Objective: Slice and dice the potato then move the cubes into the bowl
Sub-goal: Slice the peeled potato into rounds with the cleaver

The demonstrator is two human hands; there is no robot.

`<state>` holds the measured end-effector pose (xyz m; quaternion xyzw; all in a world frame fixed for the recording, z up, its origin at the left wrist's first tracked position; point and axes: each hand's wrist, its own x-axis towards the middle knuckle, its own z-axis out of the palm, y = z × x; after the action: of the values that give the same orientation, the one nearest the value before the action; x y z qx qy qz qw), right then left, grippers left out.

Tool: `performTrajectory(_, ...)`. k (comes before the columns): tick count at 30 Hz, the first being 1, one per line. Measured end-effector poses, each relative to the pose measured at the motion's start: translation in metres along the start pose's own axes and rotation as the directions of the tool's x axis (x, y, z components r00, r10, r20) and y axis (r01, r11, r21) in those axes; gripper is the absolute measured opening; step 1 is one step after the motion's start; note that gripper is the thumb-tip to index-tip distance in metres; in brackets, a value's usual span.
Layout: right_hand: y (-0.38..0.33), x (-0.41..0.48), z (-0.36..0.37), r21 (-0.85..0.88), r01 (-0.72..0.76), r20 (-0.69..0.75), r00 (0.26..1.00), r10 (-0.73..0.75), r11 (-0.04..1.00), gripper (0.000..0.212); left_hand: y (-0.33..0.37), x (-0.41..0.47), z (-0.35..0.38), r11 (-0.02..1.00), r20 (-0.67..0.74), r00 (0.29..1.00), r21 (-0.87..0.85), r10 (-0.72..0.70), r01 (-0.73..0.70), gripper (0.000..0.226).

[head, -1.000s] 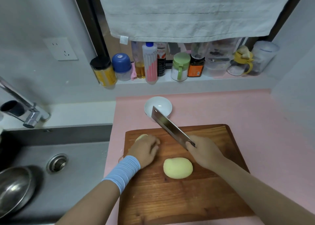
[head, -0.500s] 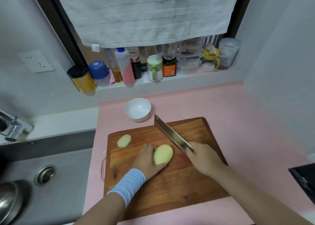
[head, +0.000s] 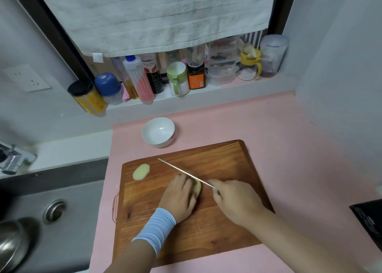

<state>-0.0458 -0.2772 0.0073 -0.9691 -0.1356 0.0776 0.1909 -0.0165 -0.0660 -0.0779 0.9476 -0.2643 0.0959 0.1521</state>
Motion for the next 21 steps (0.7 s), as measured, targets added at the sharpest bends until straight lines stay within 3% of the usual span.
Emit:
performTrajectory(3, -0.003, -0.001, 0.000, -0.026, 0.002, 0.008, 1.000, -0.002, 1.000, 0.034, -0.001, -0.005, 0.008, 0.998, -0.014, 0.999, -0.030, -0.046, 0.046, 0.028)
performTrajectory(13, -0.017, -0.009, -0.009, -0.039, -0.093, 0.039, 0.995, 0.095, 0.995, 0.040, -0.008, -0.005, 0.017, 0.991, -0.101, 0.995, -0.136, -0.011, -0.003, 0.022)
performTrajectory(21, -0.007, -0.006, -0.024, 0.008, -0.097, 0.136, 0.986, 0.095, 0.995, 0.020, -0.003, -0.001, 0.016, 0.985, -0.084, 0.994, -0.163, -0.073, 0.059, 0.024)
